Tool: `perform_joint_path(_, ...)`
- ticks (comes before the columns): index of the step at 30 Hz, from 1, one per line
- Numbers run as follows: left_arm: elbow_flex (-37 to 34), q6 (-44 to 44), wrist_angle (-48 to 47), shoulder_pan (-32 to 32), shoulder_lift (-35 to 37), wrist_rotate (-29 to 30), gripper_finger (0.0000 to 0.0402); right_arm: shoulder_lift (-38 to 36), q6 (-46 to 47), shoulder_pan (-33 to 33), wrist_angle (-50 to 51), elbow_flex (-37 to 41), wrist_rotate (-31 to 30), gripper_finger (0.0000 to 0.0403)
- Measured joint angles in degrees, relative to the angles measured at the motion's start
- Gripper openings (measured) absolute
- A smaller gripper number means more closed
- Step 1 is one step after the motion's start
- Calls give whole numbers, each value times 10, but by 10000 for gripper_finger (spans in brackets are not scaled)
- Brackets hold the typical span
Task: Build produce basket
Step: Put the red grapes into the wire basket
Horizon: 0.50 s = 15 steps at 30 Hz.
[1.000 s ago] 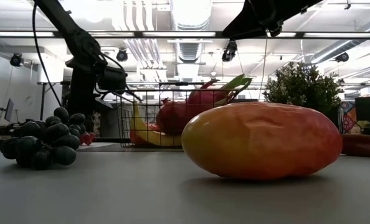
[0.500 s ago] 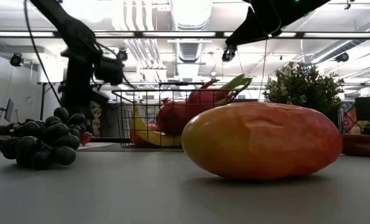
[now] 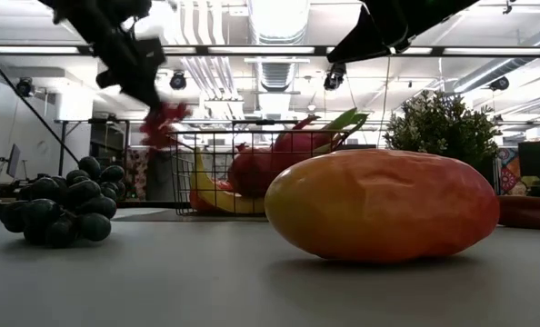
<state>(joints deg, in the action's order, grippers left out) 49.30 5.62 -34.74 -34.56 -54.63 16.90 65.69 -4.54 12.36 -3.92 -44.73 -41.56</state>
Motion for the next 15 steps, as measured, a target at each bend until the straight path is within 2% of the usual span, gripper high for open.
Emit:
perform_joint_path(3, 0, 15, 43, 23, 33, -34, 12, 0, -4, 0, 1, 0, 0, 231)
perform_joint_path(7, 0, 30, 96, 60, 54, -47, 12, 0, -9, 0, 8, 0, 0, 231)
perform_joint_path(15, -1, 90, 197, 151, 48, -75, 12, 0, -26, 0, 8, 0, 0, 231)
